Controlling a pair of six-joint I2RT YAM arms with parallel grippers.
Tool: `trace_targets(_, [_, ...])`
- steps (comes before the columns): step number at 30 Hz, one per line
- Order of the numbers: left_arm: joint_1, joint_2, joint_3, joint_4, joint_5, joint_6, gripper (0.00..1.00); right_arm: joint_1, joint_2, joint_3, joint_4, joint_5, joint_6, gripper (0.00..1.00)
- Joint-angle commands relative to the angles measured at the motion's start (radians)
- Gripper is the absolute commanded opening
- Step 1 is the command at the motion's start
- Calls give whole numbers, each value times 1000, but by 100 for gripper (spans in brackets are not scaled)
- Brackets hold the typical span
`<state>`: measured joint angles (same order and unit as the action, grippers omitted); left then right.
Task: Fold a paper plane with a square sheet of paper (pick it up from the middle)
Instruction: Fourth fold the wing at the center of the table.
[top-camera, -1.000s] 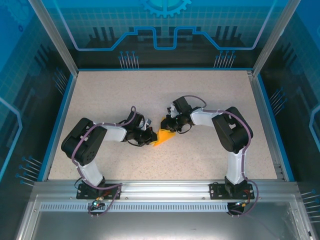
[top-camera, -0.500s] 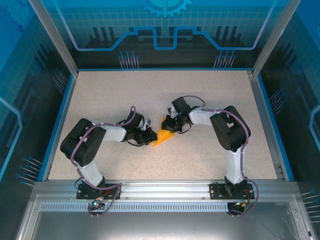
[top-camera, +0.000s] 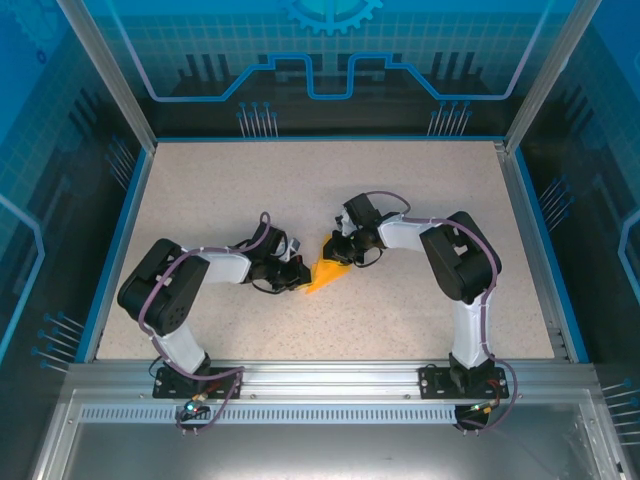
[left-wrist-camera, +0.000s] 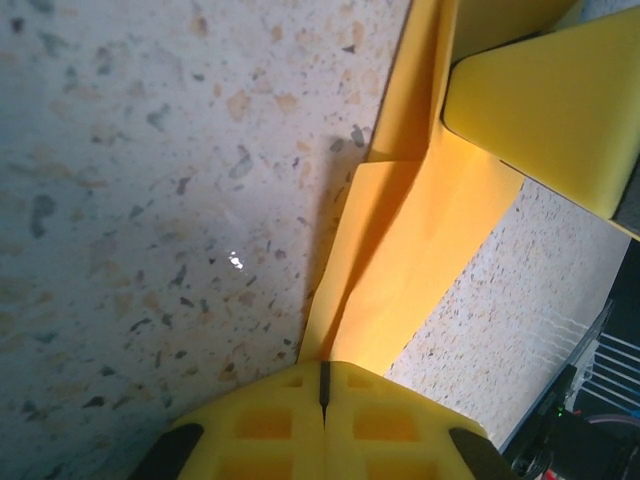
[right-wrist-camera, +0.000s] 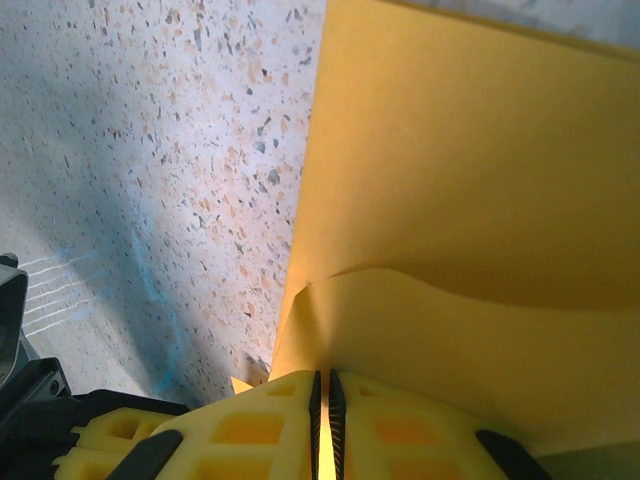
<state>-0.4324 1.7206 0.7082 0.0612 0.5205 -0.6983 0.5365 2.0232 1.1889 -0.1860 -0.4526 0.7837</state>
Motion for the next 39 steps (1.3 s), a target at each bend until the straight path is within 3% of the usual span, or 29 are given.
trace_targets(1, [11,3,3,-114,-29,31,0,6,40,3,-48,27,-11,14])
trace_targets(6, [11,-2,-9,-135,-48,33,0,7,47,5,-70,51,-11,15])
trace_targets(15, [10,-94,-27,-133,-2,53,16,8,49,-2,-76,49,-22,15])
trace_targets(25, [7,-93,-13,-185,24,87,22,11,46,-5,-78,51,-25,14])
trace_targets(31, [-6,-80,4,-231,8,110,22,11,45,-8,-78,54,-26,14])
trace_targets(34, [-14,-71,18,-276,-34,122,16,11,46,-10,-79,55,-26,14])
trace_targets(39, [-17,-125,13,-267,-56,98,15,11,48,-8,-82,57,-26,14])
